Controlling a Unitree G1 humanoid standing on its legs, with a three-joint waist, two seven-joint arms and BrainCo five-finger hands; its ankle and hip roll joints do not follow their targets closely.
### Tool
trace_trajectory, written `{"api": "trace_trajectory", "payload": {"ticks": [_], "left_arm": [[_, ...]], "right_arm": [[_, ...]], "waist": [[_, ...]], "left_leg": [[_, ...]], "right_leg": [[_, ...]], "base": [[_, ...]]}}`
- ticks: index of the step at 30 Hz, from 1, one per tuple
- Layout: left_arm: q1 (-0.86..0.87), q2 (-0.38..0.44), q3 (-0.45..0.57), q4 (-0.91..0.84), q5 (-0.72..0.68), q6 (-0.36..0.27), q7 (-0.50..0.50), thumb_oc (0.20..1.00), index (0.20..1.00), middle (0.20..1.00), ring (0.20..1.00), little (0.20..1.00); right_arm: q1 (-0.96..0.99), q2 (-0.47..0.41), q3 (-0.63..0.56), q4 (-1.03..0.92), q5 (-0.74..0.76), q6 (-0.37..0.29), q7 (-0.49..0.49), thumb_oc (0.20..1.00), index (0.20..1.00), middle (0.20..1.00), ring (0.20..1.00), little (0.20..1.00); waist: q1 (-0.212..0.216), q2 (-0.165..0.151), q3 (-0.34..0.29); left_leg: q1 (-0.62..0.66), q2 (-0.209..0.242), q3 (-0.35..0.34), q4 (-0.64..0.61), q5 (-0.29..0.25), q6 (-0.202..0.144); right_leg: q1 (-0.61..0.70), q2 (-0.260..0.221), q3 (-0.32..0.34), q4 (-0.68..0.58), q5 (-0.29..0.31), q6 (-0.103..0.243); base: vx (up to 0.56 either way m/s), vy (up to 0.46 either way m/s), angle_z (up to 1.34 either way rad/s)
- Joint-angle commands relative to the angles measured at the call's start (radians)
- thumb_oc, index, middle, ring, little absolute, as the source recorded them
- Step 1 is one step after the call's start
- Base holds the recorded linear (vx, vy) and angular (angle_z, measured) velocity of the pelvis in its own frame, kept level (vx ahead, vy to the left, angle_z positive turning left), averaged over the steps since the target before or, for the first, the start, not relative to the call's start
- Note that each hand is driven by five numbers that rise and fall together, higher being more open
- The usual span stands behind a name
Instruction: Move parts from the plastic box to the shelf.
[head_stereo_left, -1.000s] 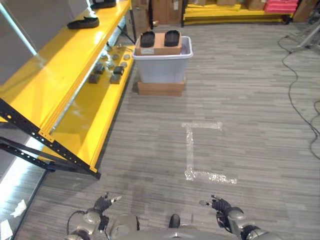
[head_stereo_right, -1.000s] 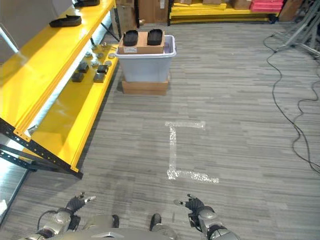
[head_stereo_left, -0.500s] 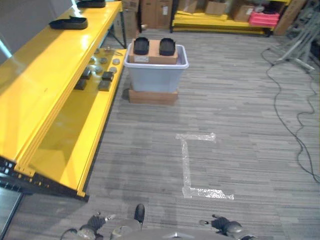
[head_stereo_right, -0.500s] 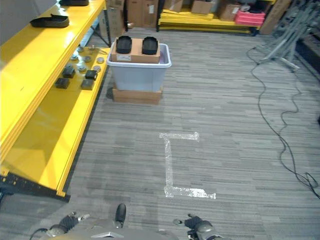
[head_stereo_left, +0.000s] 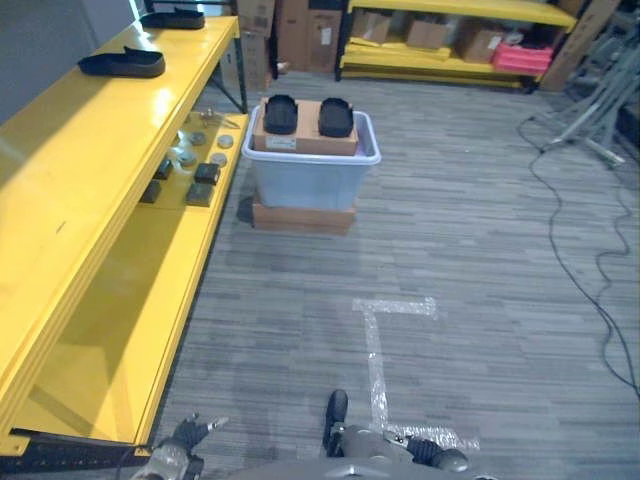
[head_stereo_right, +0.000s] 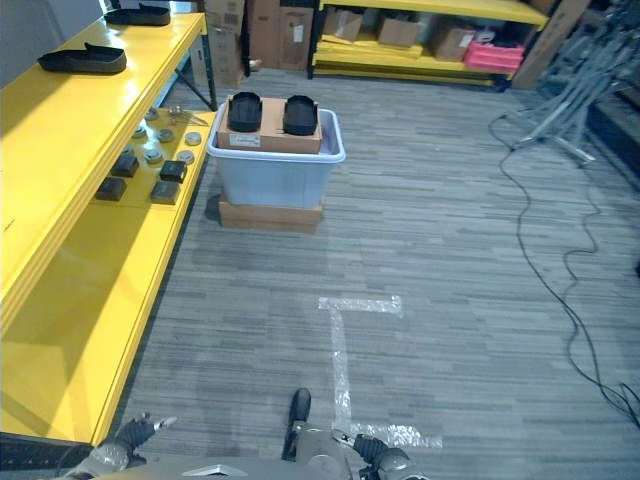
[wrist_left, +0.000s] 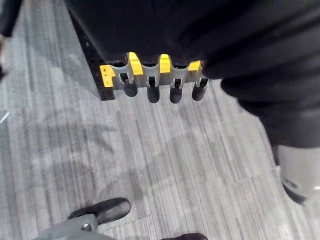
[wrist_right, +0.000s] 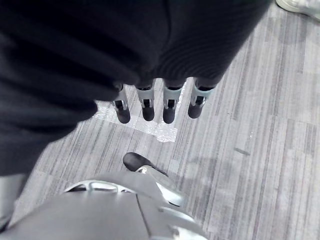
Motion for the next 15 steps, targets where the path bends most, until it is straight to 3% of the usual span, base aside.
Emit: {"api": "trace_trajectory", "payload": {"ticks": [1, 3, 5, 7, 9, 10, 12, 15], "left_arm": [[-0.058, -0.007, 0.039, -0.017, -0.073, -0.012, -0.003, 1.000, 1.000, 1.000, 1.000, 1.000], [-0.055, -0.009, 0.038, -0.020, -0.076, -0.011, -0.005, 1.000, 1.000, 1.000, 1.000, 1.000], [-0.048, -0.011, 0.035, -0.023, -0.086, -0.011, -0.004, 1.000, 1.000, 1.000, 1.000, 1.000], [-0.032, -0.016, 0.035, -0.022, -0.091, -0.009, -0.009, 1.000, 1.000, 1.000, 1.000, 1.000], [-0.021, -0.016, 0.035, -0.021, -0.086, -0.009, -0.011, 1.000, 1.000, 1.000, 1.000, 1.000], [-0.003, -0.011, 0.034, -0.021, -0.086, -0.008, -0.011, 1.000, 1.000, 1.000, 1.000, 1.000], [0.008, -0.005, 0.038, -0.016, -0.097, -0.013, -0.007, 1.000, 1.000, 1.000, 1.000, 1.000], [0.009, 0.000, 0.038, -0.001, -0.099, -0.012, -0.009, 1.000, 1.000, 1.000, 1.000, 1.000]], "right_arm": [[0.000, -0.046, 0.031, 0.044, -0.025, 0.019, -0.020, 1.000, 1.000, 1.000, 1.000, 1.000], [-0.003, -0.056, 0.024, 0.040, -0.023, 0.020, -0.022, 1.000, 1.000, 1.000, 1.000, 1.000], [-0.020, -0.082, 0.016, 0.032, -0.012, 0.018, -0.030, 1.000, 1.000, 1.000, 1.000, 1.000], [-0.038, -0.108, 0.010, 0.028, -0.003, 0.017, -0.032, 1.000, 1.000, 1.000, 1.000, 1.000], [-0.046, -0.122, 0.010, 0.024, -0.001, 0.015, -0.036, 1.000, 1.000, 1.000, 1.000, 1.000], [-0.073, -0.140, 0.003, 0.014, 0.017, 0.009, -0.046, 1.000, 1.000, 1.000, 1.000, 1.000], [-0.096, -0.148, 0.005, 0.002, 0.032, 0.000, -0.055, 1.000, 1.000, 1.000, 1.000, 1.000], [-0.113, -0.142, 0.014, -0.010, 0.033, -0.005, -0.060, 1.000, 1.000, 1.000, 1.000, 1.000]], "waist": [[0.022, 0.031, 0.038], [0.023, 0.029, 0.040], [0.038, 0.022, 0.060], [0.060, 0.011, 0.074], [0.072, 0.008, 0.078], [0.104, 0.006, 0.078], [0.137, 0.014, 0.082], [0.154, 0.009, 0.089]], "left_leg": [[-0.098, 0.053, -0.003, 0.300, 0.062, -0.137], [-0.134, 0.037, -0.002, 0.370, 0.102, -0.154], [-0.217, 0.036, 0.052, 0.482, 0.148, -0.174], [-0.295, 0.048, 0.122, 0.487, 0.114, -0.147], [-0.322, 0.051, 0.147, 0.436, 0.086, -0.134], [-0.370, 0.037, 0.151, 0.312, 0.060, -0.117], [-0.416, 0.041, 0.087, 0.180, 0.135, -0.126], [-0.439, 0.075, 0.085, 0.059, 0.188, -0.136]], "right_leg": [[0.114, -0.013, 0.036, -0.014, -0.124, 0.113], [0.132, -0.018, 0.033, -0.019, -0.133, 0.107], [0.181, -0.025, 0.033, -0.028, -0.159, 0.090], [0.235, -0.033, 0.028, -0.054, -0.178, 0.086], [0.255, -0.030, 0.027, -0.071, -0.185, 0.090], [0.293, -0.023, 0.029, -0.101, -0.198, 0.102], [0.323, -0.001, 0.051, -0.114, -0.211, 0.110], [0.368, 0.006, 0.070, -0.122, -0.236, 0.118]], "base": [[0.31, -0.223, 0.70], [0.25, -0.146, 0.39], [0.29, -0.152, 0.00], [0.31, -0.122, -0.01], [0.28, -0.056, -0.08], [0.33, -0.015, -0.26], [0.34, 0.004, -0.25], [0.31, 0.046, -0.55]]}}
